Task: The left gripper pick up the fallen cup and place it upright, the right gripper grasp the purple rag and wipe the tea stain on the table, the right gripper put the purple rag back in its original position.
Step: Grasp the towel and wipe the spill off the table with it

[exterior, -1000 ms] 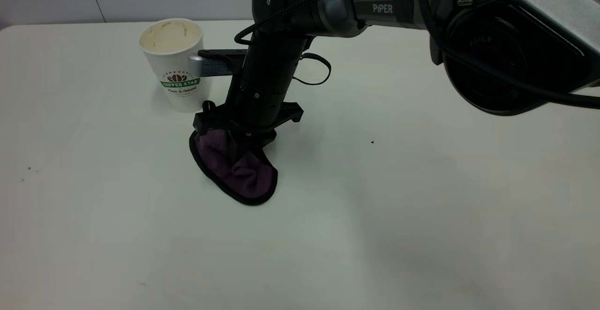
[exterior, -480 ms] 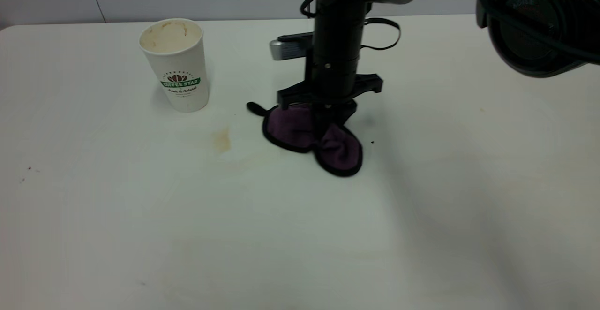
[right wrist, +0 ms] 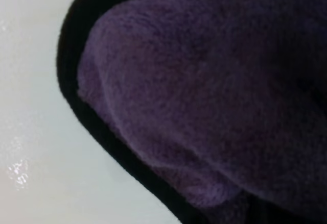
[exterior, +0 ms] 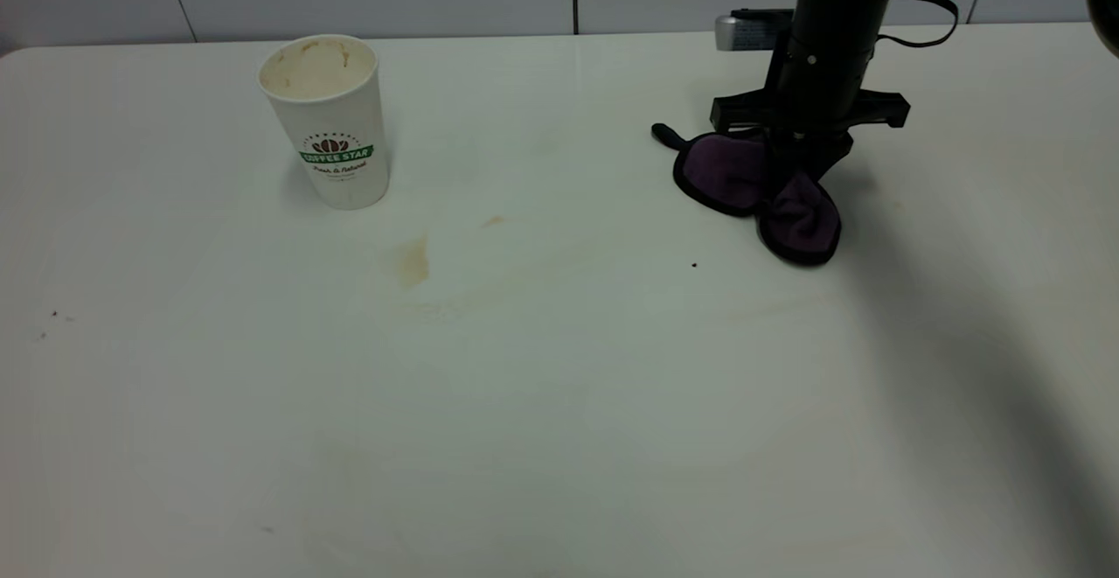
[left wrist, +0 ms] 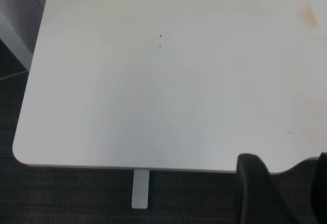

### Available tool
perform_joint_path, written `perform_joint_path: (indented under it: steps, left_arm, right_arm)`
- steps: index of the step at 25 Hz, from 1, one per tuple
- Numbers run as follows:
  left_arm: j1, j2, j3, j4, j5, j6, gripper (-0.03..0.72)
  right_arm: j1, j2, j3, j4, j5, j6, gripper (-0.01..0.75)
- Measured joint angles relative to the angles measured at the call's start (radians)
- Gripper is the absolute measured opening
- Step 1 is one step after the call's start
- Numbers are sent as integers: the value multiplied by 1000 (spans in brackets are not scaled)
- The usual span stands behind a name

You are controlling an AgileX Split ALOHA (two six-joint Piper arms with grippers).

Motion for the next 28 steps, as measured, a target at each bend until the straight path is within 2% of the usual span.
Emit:
perform_joint_path:
  steps: [4, 6, 11, 15, 18, 28]
  left_arm:
    - [0, 0, 0, 0, 0, 0, 307]
    - [0, 0, 0, 0, 0, 0, 307]
    - [0, 0, 0, 0, 0, 0, 307]
    - [0, 0, 0, 0, 0, 0, 307]
    - [0, 0, 0, 0, 0, 0, 307]
    - [0, 0, 0, 0, 0, 0, 307]
  right_arm:
    - [10, 0, 0, 29, -20, -24, 107]
    - [34, 0, 0, 65, -69, -37, 107]
    - [179, 4, 0, 133, -205, -48, 108]
    - [303, 9, 1, 154, -272, -17, 108]
    - [368, 12, 1, 158, -322, 12, 108]
    - [488, 21, 10, 172, -462, 145, 108]
